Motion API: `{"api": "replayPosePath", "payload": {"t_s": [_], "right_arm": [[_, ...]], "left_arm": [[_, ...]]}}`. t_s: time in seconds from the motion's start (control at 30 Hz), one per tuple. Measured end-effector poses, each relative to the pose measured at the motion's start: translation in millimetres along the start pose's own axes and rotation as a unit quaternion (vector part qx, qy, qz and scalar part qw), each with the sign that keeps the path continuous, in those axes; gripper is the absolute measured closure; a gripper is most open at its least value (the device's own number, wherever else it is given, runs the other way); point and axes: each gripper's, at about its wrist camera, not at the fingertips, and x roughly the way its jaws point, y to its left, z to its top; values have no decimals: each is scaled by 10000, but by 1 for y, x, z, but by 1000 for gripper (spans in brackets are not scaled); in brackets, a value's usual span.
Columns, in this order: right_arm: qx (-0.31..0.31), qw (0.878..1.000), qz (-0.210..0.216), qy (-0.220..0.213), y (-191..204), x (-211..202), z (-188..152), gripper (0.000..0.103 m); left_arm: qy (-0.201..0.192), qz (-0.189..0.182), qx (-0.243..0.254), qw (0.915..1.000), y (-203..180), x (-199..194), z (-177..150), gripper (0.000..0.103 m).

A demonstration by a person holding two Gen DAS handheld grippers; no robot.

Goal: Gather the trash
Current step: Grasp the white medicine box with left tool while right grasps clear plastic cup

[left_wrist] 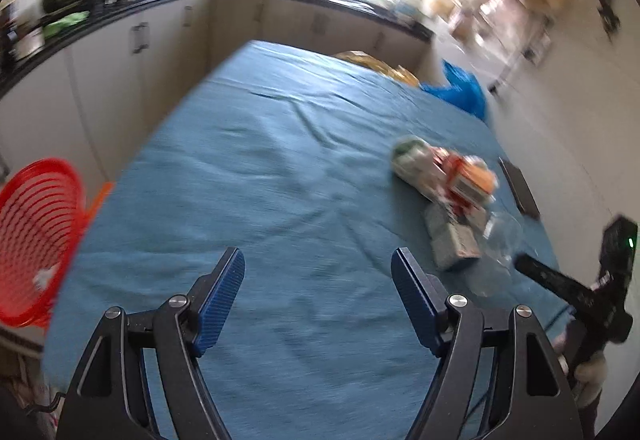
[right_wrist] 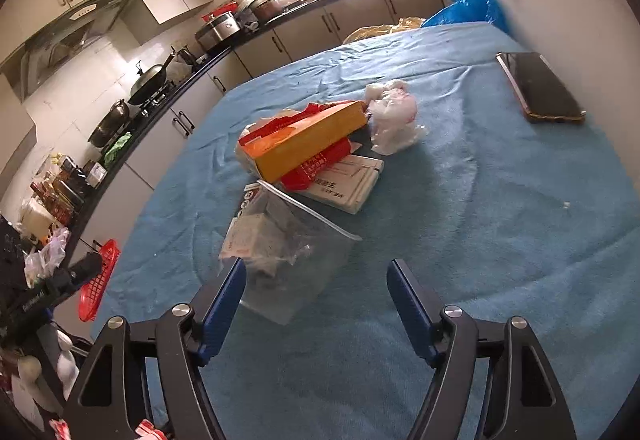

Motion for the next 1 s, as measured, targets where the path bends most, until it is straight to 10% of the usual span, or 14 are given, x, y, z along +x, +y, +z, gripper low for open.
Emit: {"api": "replayPosePath", "payload": {"t_s": [0.23, 0.3, 0.37, 0.57, 0.63, 0.7, 0.77, 1.0], "right_arm": [[-306, 9992, 233, -142, 13, 19, 9, 25], [-544, 9980, 303, -125, 19, 19, 7, 45], [-668, 9967, 451, 14, 22, 18, 3, 86], [-664, 9964, 506, 107, 12, 9, -13, 93], [-629, 9970, 453, 38, 6, 5, -12, 90], [-594, 9978, 278, -47, 4, 1, -8, 41], [-519, 9980, 311, -198, 0, -4, -5, 23], [-368, 9981, 447, -213, -2, -6, -1, 23]], "left_arm": [[388, -207, 229, 9988, -29, 27, -3, 28], [454, -231, 210, 9985, -30, 33, -1, 28], [513, -246, 180, 9982, -32, 39, 2, 28], [603, -300, 197, 9975, -45, 57, 8, 28], [586, -290, 235, 9976, -49, 63, 11, 28], [566, -283, 224, 9977, -50, 69, 17, 28], [523, -256, 235, 9980, -51, 78, 24, 28], [959, -417, 821, 9911, -73, 127, 30, 30]]}}
